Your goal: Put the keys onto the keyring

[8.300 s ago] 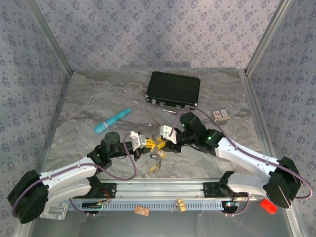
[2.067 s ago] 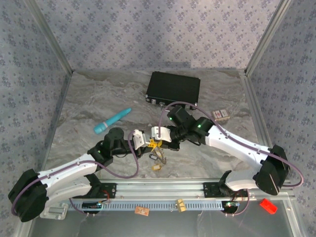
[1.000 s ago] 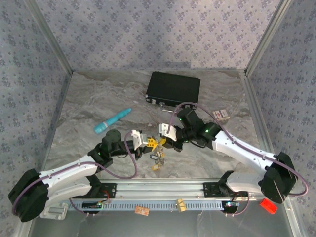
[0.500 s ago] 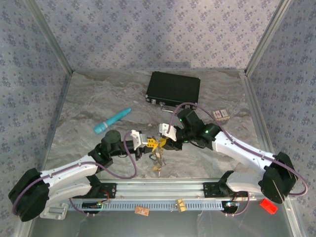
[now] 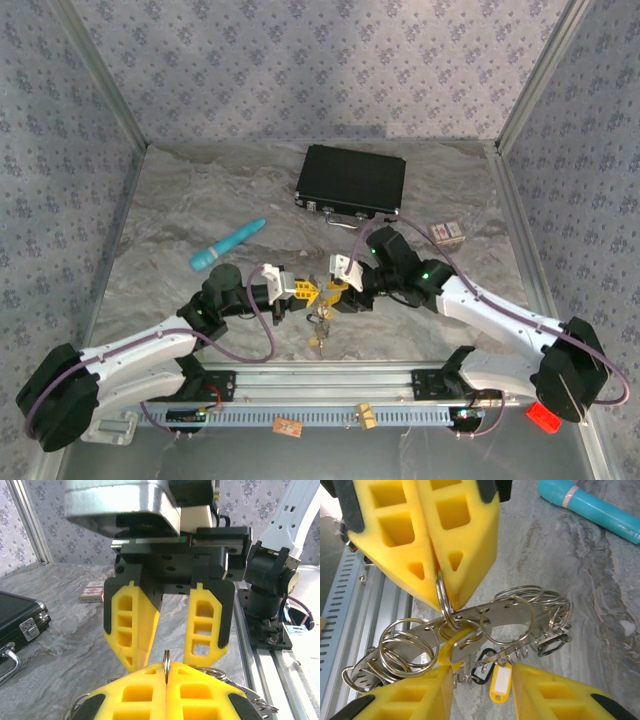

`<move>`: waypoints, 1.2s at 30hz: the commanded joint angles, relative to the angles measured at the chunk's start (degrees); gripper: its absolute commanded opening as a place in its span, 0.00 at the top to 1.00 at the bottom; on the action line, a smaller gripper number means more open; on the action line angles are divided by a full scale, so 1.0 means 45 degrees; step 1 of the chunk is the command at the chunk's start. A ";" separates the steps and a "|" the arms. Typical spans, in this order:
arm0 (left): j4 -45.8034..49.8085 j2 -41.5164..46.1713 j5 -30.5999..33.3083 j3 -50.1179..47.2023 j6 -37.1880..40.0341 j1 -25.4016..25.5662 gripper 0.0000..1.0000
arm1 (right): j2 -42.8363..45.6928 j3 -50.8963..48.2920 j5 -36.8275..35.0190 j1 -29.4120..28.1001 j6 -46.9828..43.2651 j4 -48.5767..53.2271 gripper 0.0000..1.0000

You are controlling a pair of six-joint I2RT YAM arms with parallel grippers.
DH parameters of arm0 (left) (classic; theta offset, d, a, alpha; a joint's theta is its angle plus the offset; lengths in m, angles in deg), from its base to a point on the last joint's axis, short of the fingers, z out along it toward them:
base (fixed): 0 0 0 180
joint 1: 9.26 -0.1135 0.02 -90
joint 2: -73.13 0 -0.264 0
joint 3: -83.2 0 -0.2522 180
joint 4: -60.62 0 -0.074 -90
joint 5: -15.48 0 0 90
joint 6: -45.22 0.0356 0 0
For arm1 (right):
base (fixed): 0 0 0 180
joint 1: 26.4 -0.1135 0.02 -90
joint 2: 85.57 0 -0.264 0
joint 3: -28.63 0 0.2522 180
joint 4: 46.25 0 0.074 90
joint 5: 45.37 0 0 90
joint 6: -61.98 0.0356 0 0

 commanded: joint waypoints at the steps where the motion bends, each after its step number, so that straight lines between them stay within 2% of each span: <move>1: -0.1106 0.0342 -0.0414 0.0117 -0.0196 -0.0097 1.00 | -0.0137 -0.0301 0.0802 -0.0176 0.0760 -0.0977 0.61; 12: -0.1801 0.0417 0.0170 0.0067 -0.0457 -0.0118 1.00 | -0.0323 -0.1105 -0.0030 -0.0631 0.1605 -0.3057 0.59; 19: -0.2219 0.0546 0.0638 -0.0057 -0.0793 -0.0118 1.00 | -0.0359 -0.1416 -0.1376 -0.0844 0.1951 -0.4257 0.61; 23: -0.1765 0.0816 0.1089 -0.0059 -0.0660 -0.0123 1.00 | 0.0098 -0.1558 -0.2339 -0.0918 0.1672 -0.4154 0.67; 31: -0.1332 0.0907 0.1866 -0.0021 -0.0661 -0.0126 1.00 | 0.0845 -0.1515 -0.3345 -0.1182 0.1174 -0.3994 0.88; 33: -0.1349 0.0911 0.1920 -0.0039 -0.0700 -0.0118 1.00 | 0.0877 -0.1480 -0.3293 -0.1185 0.1131 -0.3968 0.87; 36: -0.1502 0.0929 0.1939 -0.0080 -0.0793 -0.0122 1.00 | 0.0749 -0.1522 -0.3132 -0.1251 0.1170 -0.4138 0.74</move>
